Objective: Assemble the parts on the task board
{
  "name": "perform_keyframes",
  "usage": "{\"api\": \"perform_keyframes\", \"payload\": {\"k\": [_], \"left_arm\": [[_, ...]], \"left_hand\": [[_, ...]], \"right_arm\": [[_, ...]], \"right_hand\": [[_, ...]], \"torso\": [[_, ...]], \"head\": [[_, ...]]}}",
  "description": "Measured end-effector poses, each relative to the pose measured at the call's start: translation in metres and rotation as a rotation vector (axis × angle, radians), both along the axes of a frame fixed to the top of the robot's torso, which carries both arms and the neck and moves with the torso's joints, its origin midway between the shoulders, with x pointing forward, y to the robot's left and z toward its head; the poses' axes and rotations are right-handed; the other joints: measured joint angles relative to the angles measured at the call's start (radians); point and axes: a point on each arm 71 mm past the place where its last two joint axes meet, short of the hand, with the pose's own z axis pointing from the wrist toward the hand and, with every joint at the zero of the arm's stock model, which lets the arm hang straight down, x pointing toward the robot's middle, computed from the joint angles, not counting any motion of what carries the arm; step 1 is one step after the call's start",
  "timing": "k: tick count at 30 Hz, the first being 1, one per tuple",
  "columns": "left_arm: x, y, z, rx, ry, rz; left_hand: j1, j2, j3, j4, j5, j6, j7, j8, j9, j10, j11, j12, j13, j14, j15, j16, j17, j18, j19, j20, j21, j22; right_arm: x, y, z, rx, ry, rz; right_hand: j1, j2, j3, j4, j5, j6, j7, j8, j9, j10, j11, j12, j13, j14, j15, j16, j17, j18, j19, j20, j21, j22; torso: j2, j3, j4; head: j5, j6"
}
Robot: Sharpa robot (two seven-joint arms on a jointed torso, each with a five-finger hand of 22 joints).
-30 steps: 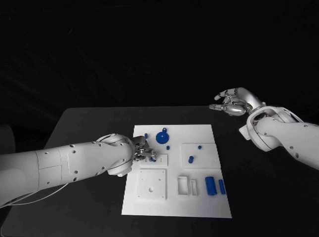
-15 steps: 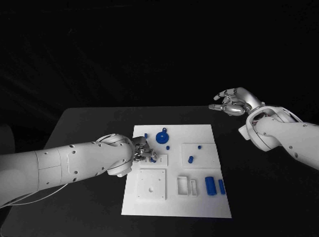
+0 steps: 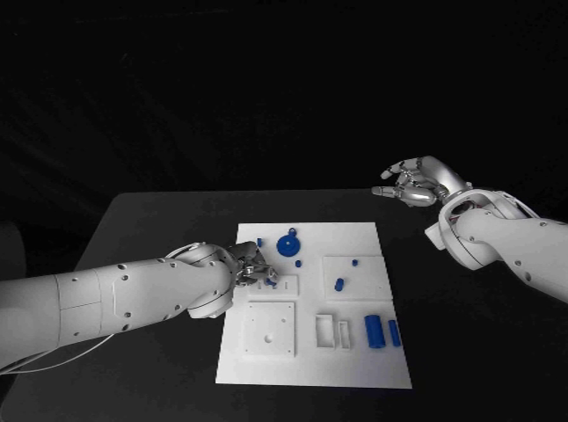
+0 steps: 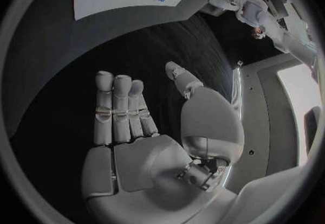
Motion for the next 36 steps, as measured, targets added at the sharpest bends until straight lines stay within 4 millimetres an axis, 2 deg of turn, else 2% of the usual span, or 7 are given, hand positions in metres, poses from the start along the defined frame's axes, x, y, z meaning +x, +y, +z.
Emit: {"api": "perform_keyframes", "payload": {"k": [15,25,36], "left_arm": [[-0.007,-0.001,0.003,-0.066,-0.103,0.045],[-0.010,-0.001,-0.004,-0.068,-0.099,0.061],[-0.013,0.002,-0.015,-0.061,-0.091,0.074]], "left_hand": [[0.001,-0.001,0.002,0.003,-0.004,0.000,0.000,0.003,0.003,0.000,0.000,0.000,-0.001,0.000,0.000,0.000,-0.001,0.000,0.000,0.000,0.000,0.000],[0.001,-0.001,0.003,0.004,-0.008,0.000,0.000,0.004,0.004,0.000,0.000,0.000,-0.001,0.000,0.000,0.000,-0.002,0.001,0.000,0.000,0.004,0.000],[0.002,-0.002,0.002,0.005,-0.012,0.000,0.000,0.003,0.005,0.000,0.000,0.000,-0.001,0.000,0.000,0.000,-0.002,0.001,-0.001,-0.001,0.004,0.000]], "right_arm": [[0.000,-0.004,0.000,-0.002,0.000,-0.007],[0.000,-0.003,0.000,-0.001,0.001,-0.006],[0.000,-0.005,0.000,-0.002,0.001,-0.008]], "right_hand": [[0.000,0.000,0.000,0.000,0.004,0.001,-0.001,0.000,0.000,0.000,0.000,0.000,-0.001,0.000,0.000,-0.004,0.001,0.001,0.000,0.000,0.000,0.001],[0.000,0.000,0.000,0.000,0.004,0.002,-0.002,0.000,0.000,0.000,0.000,0.000,-0.002,0.000,0.000,-0.004,0.001,0.002,0.000,0.000,0.000,0.001],[0.000,0.000,0.000,0.000,0.004,0.002,-0.002,0.000,0.000,0.000,-0.001,0.004,-0.003,0.000,0.000,-0.004,0.002,0.002,0.000,0.000,0.000,0.001]], "torso": [[-0.001,-0.0001,0.0012],[-0.002,0.0015,0.0025],[0.000,0.0013,-0.0006]], "head": [[-0.004,-0.005],[0.003,-0.007],[0.002,-0.011]]}}
